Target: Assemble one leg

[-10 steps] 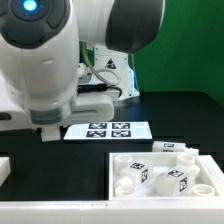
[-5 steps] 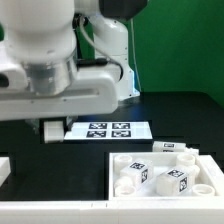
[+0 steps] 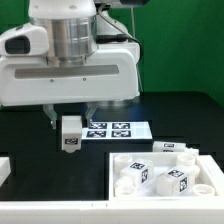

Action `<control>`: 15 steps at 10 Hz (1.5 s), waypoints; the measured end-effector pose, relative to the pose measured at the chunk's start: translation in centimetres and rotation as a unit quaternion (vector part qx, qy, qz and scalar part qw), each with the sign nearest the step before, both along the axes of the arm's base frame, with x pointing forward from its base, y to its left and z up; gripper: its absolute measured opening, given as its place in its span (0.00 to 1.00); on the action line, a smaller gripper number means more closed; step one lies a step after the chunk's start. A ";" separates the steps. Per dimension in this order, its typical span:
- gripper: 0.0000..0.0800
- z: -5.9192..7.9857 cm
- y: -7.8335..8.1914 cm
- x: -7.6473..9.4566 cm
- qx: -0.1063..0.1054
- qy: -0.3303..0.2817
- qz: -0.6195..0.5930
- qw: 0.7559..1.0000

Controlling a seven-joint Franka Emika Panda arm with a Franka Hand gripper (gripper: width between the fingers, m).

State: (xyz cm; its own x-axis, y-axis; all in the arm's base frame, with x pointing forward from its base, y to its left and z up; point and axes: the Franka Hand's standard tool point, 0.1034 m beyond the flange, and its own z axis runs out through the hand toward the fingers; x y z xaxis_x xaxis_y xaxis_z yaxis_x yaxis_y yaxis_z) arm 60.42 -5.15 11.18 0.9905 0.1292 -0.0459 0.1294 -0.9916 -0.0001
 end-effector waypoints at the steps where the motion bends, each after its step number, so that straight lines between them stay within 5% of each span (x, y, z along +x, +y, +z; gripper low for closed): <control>1: 0.36 0.1 0.8 -1.3 0.027 0.000 -0.032 0.999; 3: 0.36 1.5 4.9 -1.4 0.060 0.007 -0.071 0.996; 5: 0.36 2.0 7.7 -0.5 0.067 -0.004 -0.080 0.994; 9: 0.36 1.8 7.4 -0.5 0.067 -0.004 -0.083 0.994; 13: 0.36 3.8 14.6 1.3 0.075 -0.032 -0.077 0.994; 15: 0.36 3.2 13.6 1.5 0.073 -0.052 -0.081 0.993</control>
Offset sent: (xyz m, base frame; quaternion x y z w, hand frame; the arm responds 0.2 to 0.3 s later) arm 0.0121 0.0958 0.0335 0.1546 0.0247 0.1182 0.9806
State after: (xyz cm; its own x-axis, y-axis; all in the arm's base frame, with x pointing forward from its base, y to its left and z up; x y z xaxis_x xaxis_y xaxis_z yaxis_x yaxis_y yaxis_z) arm 61.90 8.48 14.36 0.9973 -0.0346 0.0653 -0.0252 -0.9899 -0.1399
